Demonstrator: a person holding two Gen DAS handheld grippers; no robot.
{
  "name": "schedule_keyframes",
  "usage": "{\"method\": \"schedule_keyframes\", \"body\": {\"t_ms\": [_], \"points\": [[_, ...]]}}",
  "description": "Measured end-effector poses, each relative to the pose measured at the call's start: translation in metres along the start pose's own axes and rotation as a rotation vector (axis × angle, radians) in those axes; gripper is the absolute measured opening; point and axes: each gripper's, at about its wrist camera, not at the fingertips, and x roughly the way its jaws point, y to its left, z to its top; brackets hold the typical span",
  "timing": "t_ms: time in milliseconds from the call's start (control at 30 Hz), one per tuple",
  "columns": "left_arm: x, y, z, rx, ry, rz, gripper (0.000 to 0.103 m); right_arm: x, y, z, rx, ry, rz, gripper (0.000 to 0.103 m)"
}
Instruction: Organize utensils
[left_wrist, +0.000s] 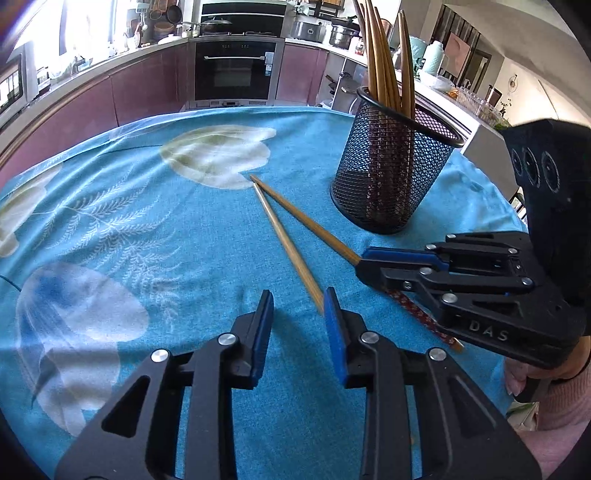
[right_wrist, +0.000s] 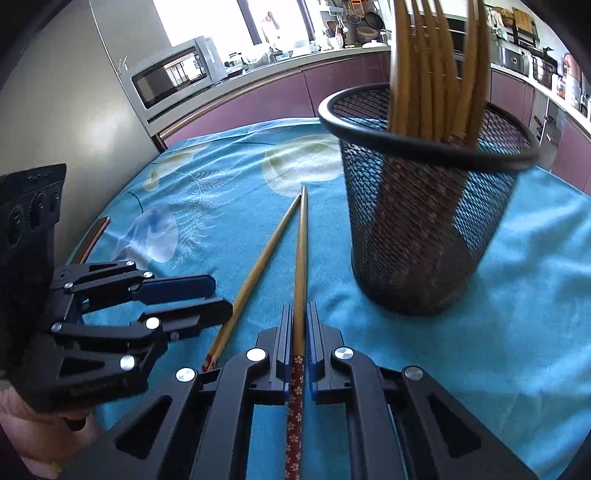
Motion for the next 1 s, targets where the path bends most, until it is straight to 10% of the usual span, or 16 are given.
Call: {"method": "schedule_keyframes", "body": {"t_ms": [633, 1000], "points": [[0.016, -0.002, 0.017, -0.022, 0.02, 0.041, 0.014, 0.004, 0.014, 0.002, -0.11, -0.014, -0.124, 0.015], [0.013, -0.003, 0.011, -0.042, 0.008, 0.041, 0.008, -0.004, -0.002, -0.001, -0.009, -0.036, -0.046, 0.006]]}}
